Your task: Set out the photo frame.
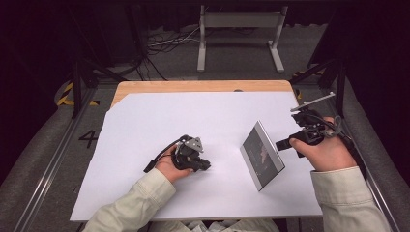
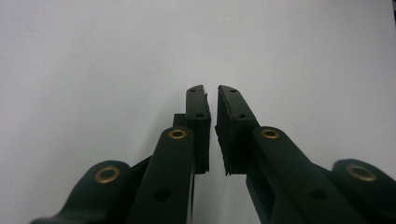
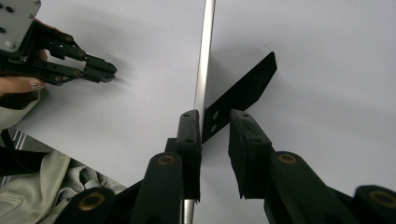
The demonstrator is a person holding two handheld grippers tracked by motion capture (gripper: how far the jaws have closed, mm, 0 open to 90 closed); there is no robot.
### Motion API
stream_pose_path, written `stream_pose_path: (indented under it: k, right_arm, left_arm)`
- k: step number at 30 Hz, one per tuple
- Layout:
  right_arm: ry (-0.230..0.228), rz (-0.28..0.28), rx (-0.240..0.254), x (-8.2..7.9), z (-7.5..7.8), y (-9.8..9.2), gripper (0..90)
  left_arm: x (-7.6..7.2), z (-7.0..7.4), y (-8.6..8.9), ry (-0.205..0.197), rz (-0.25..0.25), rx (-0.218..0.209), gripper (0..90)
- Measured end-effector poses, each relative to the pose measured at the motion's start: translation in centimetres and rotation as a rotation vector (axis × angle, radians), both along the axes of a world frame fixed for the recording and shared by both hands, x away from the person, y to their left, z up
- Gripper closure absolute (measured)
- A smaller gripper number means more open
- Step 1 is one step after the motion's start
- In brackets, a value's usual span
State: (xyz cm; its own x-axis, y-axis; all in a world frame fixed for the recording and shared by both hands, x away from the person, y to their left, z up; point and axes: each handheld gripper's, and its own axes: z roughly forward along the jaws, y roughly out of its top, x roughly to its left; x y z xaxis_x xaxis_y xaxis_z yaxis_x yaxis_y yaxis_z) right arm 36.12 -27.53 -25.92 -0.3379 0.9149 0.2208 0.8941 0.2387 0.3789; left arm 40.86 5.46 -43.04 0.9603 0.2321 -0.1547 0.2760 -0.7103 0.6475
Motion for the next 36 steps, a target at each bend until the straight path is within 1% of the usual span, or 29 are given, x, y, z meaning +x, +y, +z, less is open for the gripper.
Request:
stream_pose_path:
  k: [2,4,7,9,11,13,15,18,19,24,36]
  right_arm:
    - [0.012,-0.012,0.005,0.1,0.0,0.2,72.7]
    - [0.018,-0.019,0.010,0.1,0.0,0.3,72.2]
    - [0.026,-0.018,0.010,0.1,-0.1,0.6,71.8]
    - [0.035,-0.021,0.009,0.3,-0.3,0.9,71.6]
    - [0.035,-0.023,0.010,0.3,-0.4,1.0,71.7]
    - [0.048,-0.022,0.002,0.5,-0.5,1.2,71.8]
    - [0.046,-0.018,-0.001,0.7,-0.7,1.4,71.7]
    - [0.052,-0.014,0.000,0.8,-0.9,1.5,71.6]
    - [0.060,-0.011,0.007,1.1,-1.1,1.5,71.6]
    - [0.072,-0.012,0.003,1.5,-1.6,1.7,71.4]
    - [0.088,0.001,-0.006,2.1,-2.9,2.3,71.1]
  left_arm:
    - [0.0,0.0,0.1,-0.003,0.005,-0.003,83.3]
    - [0.0,0.0,0.1,0.002,0.007,-0.004,83.3]
    - [0.1,0.0,0.4,-0.003,0.008,-0.001,83.2]
    - [0.1,-0.1,0.9,0.002,0.021,-0.004,83.2]
    - [0.2,-0.1,1.0,-0.001,0.024,-0.007,83.2]
    - [0.2,0.0,1.2,-0.003,0.030,-0.009,83.2]
    - [0.2,0.0,1.3,-0.001,0.032,-0.009,83.2]
    - [0.2,0.0,1.3,-0.003,0.030,-0.010,83.2]
    - [0.2,0.0,1.4,-0.003,0.031,-0.010,83.1]
    - [0.2,0.0,1.5,0.001,0.038,-0.011,83.0]
    - [0.2,0.0,1.6,-0.003,0.039,-0.012,82.3]
